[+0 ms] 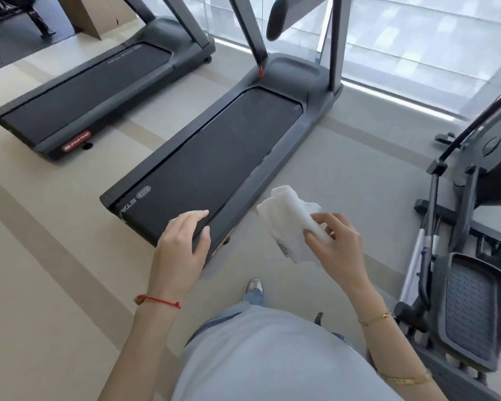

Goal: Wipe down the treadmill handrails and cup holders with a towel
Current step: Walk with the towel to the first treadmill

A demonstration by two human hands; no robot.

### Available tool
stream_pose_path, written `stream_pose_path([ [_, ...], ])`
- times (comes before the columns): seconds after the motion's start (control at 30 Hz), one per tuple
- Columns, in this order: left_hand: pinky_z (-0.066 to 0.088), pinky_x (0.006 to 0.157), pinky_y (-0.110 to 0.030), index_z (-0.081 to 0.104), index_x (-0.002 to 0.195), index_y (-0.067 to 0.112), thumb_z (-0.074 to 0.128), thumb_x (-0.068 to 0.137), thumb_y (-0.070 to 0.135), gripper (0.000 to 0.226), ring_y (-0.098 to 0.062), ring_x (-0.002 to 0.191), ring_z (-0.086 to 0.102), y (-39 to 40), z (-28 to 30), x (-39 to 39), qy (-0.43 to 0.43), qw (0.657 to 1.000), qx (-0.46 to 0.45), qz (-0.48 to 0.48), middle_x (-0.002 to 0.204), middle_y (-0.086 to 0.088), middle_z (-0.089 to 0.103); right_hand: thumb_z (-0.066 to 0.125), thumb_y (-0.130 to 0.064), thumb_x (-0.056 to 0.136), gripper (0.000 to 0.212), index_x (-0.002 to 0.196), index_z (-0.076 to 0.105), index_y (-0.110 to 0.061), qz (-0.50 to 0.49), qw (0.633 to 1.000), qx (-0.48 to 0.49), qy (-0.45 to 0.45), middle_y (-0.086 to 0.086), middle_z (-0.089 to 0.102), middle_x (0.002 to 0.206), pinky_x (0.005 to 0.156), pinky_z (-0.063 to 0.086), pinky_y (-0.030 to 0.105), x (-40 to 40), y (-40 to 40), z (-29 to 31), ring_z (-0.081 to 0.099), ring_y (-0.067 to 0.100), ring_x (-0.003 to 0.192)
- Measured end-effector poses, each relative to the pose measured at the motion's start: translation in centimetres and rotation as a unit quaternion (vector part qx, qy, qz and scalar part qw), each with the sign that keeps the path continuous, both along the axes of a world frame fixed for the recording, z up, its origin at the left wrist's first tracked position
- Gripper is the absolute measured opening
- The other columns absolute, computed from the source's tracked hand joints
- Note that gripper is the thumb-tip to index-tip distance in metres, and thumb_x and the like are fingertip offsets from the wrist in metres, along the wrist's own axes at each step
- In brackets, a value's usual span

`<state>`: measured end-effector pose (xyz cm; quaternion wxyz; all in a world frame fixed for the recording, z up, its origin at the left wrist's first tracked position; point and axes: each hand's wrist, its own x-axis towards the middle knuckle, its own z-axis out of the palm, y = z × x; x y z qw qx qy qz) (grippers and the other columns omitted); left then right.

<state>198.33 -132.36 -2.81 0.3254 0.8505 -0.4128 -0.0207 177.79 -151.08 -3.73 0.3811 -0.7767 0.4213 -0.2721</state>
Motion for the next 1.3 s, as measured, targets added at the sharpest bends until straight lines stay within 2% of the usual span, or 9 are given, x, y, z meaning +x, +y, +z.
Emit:
stream_pose_path([
  [0.2, 0.042, 0.102, -0.026, 0.064, 0.126, 0.016, 0.054, 0.099, 0.019, 0.029, -0.012, 0.12, 0.055, -11.5, 1.9, 7.7, -0.01, 0.999, 0.008, -0.04, 0.126, 0.003, 0.064, 0.071, -0.008, 0.079, 0.02, 0.091, 0.068, -0.023, -0.045, 0.999, -0.013, -0.011, -0.006, 0.056, 0.088, 0.066, 0.037, 0.007, 6.8, -10.0, 1.8, 0.049, 0.004, 0.073],
  [0.3, 0.047, 0.103, -0.033, 0.064, 0.126, 0.016, 0.054, 0.099, 0.02, 0.029, -0.013, 0.12, 0.056, -16.7, 2.3, 10.5, -0.013, 0.998, 0.017, -0.067, 0.127, 0.001, 0.064, 0.071, -0.008, 0.079, 0.019, 0.091, 0.068, -0.023, -0.064, 0.998, -0.013, -0.01, -0.009, 0.055, 0.086, 0.066, 0.037, 0.006, 8.9, -14.1, 2.1, 0.049, 0.001, 0.072],
  [0.43, 0.049, 0.103, -0.038, 0.063, 0.127, 0.016, 0.054, 0.099, 0.021, 0.03, -0.016, 0.121, 0.057, -23.1, 2.4, 13.1, -0.011, 0.995, 0.024, -0.092, 0.128, -0.001, 0.064, 0.072, -0.009, 0.078, 0.02, 0.09, 0.068, -0.024, -0.073, 0.997, -0.009, -0.004, -0.007, 0.056, 0.086, 0.068, 0.037, 0.006, 11.1, -19.0, 1.8, 0.05, 0.0, 0.073],
  [0.63, 0.048, 0.103, -0.036, 0.063, 0.127, 0.016, 0.055, 0.099, 0.02, 0.029, -0.015, 0.12, 0.056, -33.4, 2.3, 15.4, -0.011, 0.995, 0.019, -0.095, 0.127, 0.001, 0.064, 0.073, -0.007, 0.077, 0.026, 0.088, 0.066, -0.03, -0.07, 0.997, -0.016, -0.023, -0.005, 0.059, 0.088, 0.067, 0.037, 0.007, 13.9, -28.6, 1.8, 0.05, 0.004, 0.072],
  [0.77, 0.04, 0.102, -0.024, 0.063, 0.128, 0.019, 0.055, 0.099, 0.02, 0.03, -0.007, 0.12, 0.052, -41.0, 2.4, 16.2, -0.013, 0.997, 0.012, -0.071, 0.127, 0.005, 0.063, 0.072, -0.008, 0.079, 0.021, 0.091, 0.069, -0.025, -0.047, 0.998, -0.005, -0.034, -0.004, 0.059, 0.092, 0.066, 0.038, 0.009, 15.5, -36.9, 2.6, 0.049, 0.009, 0.073],
  [0.93, 0.04, 0.103, -0.024, 0.062, 0.129, 0.018, 0.054, 0.1, 0.02, 0.03, -0.008, 0.121, 0.053, -49.5, 3.9, 16.7, -0.012, 1.0, -0.011, -0.011, 0.127, 0.005, 0.063, 0.071, -0.01, 0.079, 0.02, 0.092, 0.069, -0.025, 0.015, 0.999, -0.011, -0.043, -0.007, 0.06, 0.094, 0.066, 0.038, 0.01, 18.0, -47.8, 4.9, 0.051, 0.013, 0.074],
  [1.03, 0.043, 0.105, -0.03, 0.062, 0.129, 0.017, 0.054, 0.1, 0.02, 0.031, -0.011, 0.121, 0.054, -54.0, 4.7, 17.2, -0.016, 0.999, -0.021, 0.026, 0.127, 0.004, 0.063, 0.071, -0.01, 0.079, 0.021, 0.092, 0.069, -0.027, 0.054, 0.997, -0.021, -0.049, -0.007, 0.06, 0.095, 0.068, 0.038, 0.009, 20.2, -53.7, 5.9, 0.051, 0.011, 0.074],
  [1.17, 0.036, 0.105, -0.021, 0.061, 0.13, 0.018, 0.054, 0.1, 0.021, 0.031, -0.009, 0.122, 0.053, -58.2, 5.4, 18.3, -0.019, 0.997, -0.022, 0.075, 0.127, 0.005, 0.063, 0.07, -0.01, 0.079, 0.022, 0.091, 0.069, -0.028, 0.101, 0.992, -0.043, -0.056, -0.004, 0.059, 0.095, 0.07, 0.037, 0.007, 23.1, -59.6, 6.9, 0.053, 0.009, 0.081],
  [1.3, 0.034, 0.104, -0.017, 0.061, 0.129, 0.018, 0.054, 0.099, 0.021, 0.031, -0.009, 0.121, 0.053, -61.6, 6.0, 19.9, -0.028, 0.993, -0.026, 0.113, 0.127, 0.005, 0.063, 0.07, -0.01, 0.081, 0.02, 0.094, 0.069, -0.026, 0.14, 0.985, -0.063, -0.074, -0.005, 0.059, 0.096, 0.072, 0.038, 0.008, 26.0, -64.6, 7.8, 0.055, 0.01, 0.086],
])
